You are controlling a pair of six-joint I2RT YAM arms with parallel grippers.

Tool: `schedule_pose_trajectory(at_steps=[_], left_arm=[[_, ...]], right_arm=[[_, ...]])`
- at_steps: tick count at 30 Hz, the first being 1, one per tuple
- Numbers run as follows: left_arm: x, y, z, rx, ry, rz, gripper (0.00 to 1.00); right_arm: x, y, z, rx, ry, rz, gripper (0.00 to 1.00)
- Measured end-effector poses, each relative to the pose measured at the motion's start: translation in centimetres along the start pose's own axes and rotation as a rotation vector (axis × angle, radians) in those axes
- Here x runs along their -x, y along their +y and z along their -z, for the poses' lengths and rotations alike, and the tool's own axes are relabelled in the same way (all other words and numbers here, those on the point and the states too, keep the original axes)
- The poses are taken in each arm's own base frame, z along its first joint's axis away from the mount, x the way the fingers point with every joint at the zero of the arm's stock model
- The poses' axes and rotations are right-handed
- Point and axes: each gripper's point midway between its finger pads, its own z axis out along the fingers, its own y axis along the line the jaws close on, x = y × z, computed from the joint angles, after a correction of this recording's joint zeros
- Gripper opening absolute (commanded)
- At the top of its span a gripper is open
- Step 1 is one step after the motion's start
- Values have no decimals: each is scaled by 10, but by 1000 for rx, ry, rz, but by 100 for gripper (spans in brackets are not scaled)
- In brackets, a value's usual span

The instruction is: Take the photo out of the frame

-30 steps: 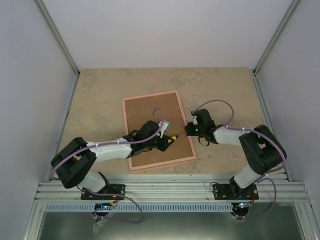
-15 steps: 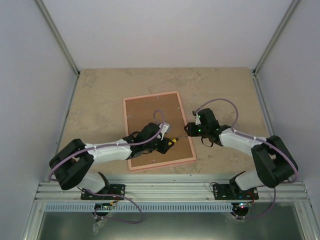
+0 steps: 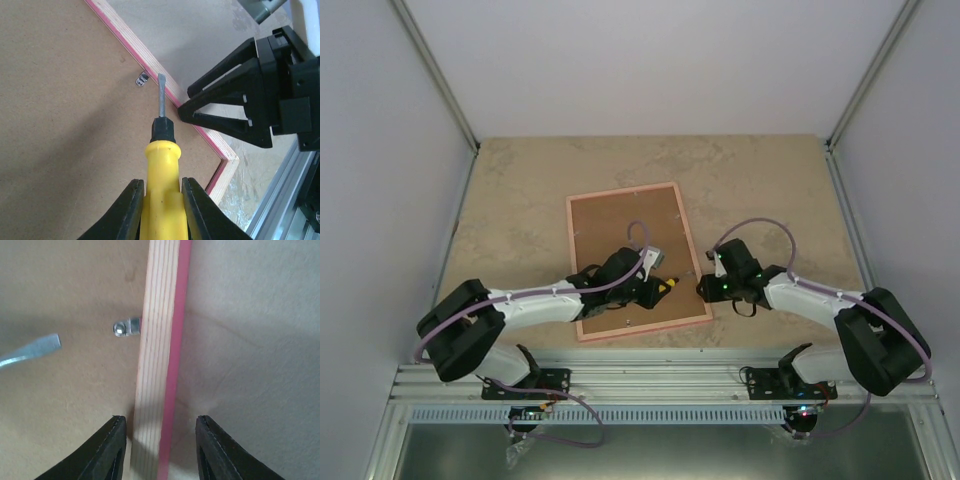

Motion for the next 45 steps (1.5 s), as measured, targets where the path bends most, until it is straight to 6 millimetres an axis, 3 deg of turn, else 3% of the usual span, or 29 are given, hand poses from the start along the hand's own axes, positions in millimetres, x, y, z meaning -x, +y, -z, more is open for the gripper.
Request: schedule_pose_trajectory(at_steps=[4,11,17,24,39,45], left_arm=[[-3,1,-2,6,9,9,0],[-14,5,-10,21,44,23,0],[-23,10,-16,49,65,28,0],[-16,16,-18,91,39,37,0],[-5,32,-15,188,-42,151,0],[2,29,1,174,-89,177,0]], right_arm=[[-11,1,-2,0,34,11,29],[-12,9,-4,12,30,15,14],[-9,16,-7,12,12,4,7],[-8,21,-9,15,-4,-14,1],[-7,21,-9,31,-45,-66,1],[-10,19,-7,28,-48,-68,4]])
